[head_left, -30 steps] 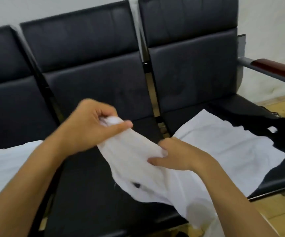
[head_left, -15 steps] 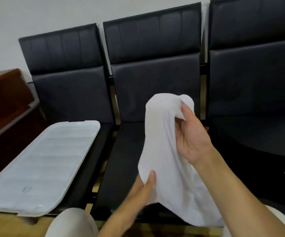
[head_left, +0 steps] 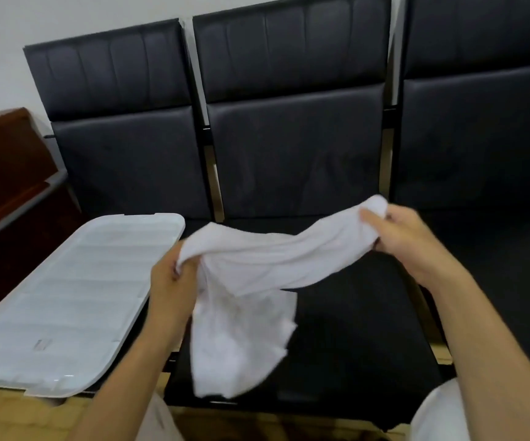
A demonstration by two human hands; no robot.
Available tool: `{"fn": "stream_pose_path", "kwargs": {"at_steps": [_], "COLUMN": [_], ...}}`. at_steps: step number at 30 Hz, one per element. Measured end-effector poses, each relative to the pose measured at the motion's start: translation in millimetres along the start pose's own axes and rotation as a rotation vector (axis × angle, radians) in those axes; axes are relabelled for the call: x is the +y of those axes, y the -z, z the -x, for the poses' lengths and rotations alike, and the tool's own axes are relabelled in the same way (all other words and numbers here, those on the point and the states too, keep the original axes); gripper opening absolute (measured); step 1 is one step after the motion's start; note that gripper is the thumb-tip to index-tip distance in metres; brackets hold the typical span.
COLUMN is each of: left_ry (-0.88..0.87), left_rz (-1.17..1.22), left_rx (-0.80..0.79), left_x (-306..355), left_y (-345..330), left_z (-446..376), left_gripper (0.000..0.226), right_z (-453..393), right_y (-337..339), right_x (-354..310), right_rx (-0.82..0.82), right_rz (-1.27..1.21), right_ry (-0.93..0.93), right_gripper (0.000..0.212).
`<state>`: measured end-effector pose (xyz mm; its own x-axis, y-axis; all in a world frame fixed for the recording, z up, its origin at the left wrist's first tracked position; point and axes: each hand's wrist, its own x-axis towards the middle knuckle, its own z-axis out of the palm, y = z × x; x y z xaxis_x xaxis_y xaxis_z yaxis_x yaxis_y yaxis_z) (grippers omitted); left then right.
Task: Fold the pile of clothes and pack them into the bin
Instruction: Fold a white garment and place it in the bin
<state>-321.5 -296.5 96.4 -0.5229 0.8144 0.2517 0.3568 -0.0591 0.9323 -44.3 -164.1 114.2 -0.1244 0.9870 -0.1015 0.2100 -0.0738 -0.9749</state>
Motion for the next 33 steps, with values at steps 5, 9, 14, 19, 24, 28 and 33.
{"fn": "stream_pose_path", "kwargs": {"at_steps": [5,9,14,19,24,28,33], "left_ry": [-0.222,-0.231,0.071,0.216,0.098,-0.189,-0.373], "left_rz": [-0.002,-0.051,0.060,-0.091,0.062,-0.081,-0.234], "left_rx": [-0.225,-0.533,-0.496,-0.549,-0.265,-0.319,-0.799], "left_x": [32.0,38.2,-2.2,-54.5,-39.3,14.5,65.0], "left_y": [-30.0,-55.2,-53.7,-55.3,-37.6,-32.2,-39.6], "left_z": [-3.2,8.4,20.1,40.8,21.8,-0.9,-14.0], "left_gripper": [0.029,0.036,0.019,0.038,0.031,0.025,0.023], "right_z": [2.6,24.3,25.1,21.3,4.4,0.3,25.7], "right_y": [-25.3,-57.7,-62.6,-48.9,-21.9,-2.8,-39.2], "right_x": [25.7,9.9,16.1,15.4,25.8,27.0,4.0], "right_rx": [-0.369,-0.734,-0.614,-0.402,-0.027,-0.062,-0.659], "right_rz": [0.595,0.184,0.230,0.176,0.488,0.575,0.175], "right_ry": [0.197,0.260,0.252,0.271,0.267,0.405,0.292], "right_gripper": [0.076,0.064,0.034,0.039,0.045,0.029,0.034]}}
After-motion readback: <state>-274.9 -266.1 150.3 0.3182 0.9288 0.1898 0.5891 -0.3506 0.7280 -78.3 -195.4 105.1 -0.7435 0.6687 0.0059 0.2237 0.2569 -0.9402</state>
